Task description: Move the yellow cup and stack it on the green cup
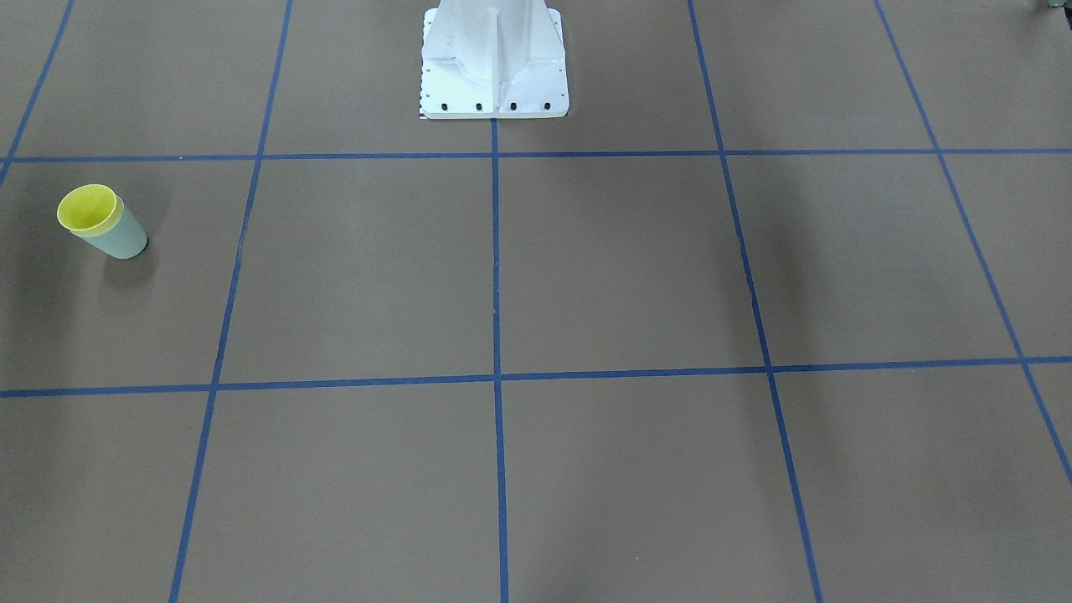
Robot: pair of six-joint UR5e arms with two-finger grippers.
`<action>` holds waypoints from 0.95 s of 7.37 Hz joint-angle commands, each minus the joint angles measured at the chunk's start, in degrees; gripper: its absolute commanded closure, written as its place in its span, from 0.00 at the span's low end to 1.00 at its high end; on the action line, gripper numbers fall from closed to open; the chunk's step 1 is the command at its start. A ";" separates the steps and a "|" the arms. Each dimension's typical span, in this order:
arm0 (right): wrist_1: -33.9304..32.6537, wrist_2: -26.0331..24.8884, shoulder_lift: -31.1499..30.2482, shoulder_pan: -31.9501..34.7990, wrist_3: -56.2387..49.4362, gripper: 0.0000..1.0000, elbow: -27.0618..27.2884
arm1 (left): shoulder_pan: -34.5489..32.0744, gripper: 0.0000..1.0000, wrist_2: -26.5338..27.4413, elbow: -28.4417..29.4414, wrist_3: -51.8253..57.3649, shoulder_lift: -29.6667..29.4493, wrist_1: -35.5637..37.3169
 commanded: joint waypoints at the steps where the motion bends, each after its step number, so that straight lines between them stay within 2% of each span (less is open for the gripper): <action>1: -0.29 -0.91 -0.83 -0.01 0.55 0.00 -0.29 | 0.01 0.00 -0.06 -7.06 0.33 2.70 5.18; 2: 0.32 -0.92 -1.09 -0.01 0.55 0.00 0.75 | 0.09 0.00 -0.14 -7.26 0.42 3.50 4.73; 4: -0.02 -2.40 -0.49 -0.01 0.55 0.00 1.03 | 0.27 0.00 -0.06 -5.34 -0.10 4.73 -2.00; 5: -0.46 -2.42 -0.92 0.78 0.29 0.00 2.68 | 0.01 0.00 -0.58 -7.24 -0.11 5.09 -2.73; 6: -3.77 -1.29 -1.88 1.39 0.20 0.00 6.70 | 0.09 0.00 -3.28 -9.70 0.06 7.88 -3.00; 7: -4.93 -1.10 -1.45 1.40 -0.15 0.00 7.43 | 0.09 0.00 -3.48 -10.76 0.41 8.43 -3.09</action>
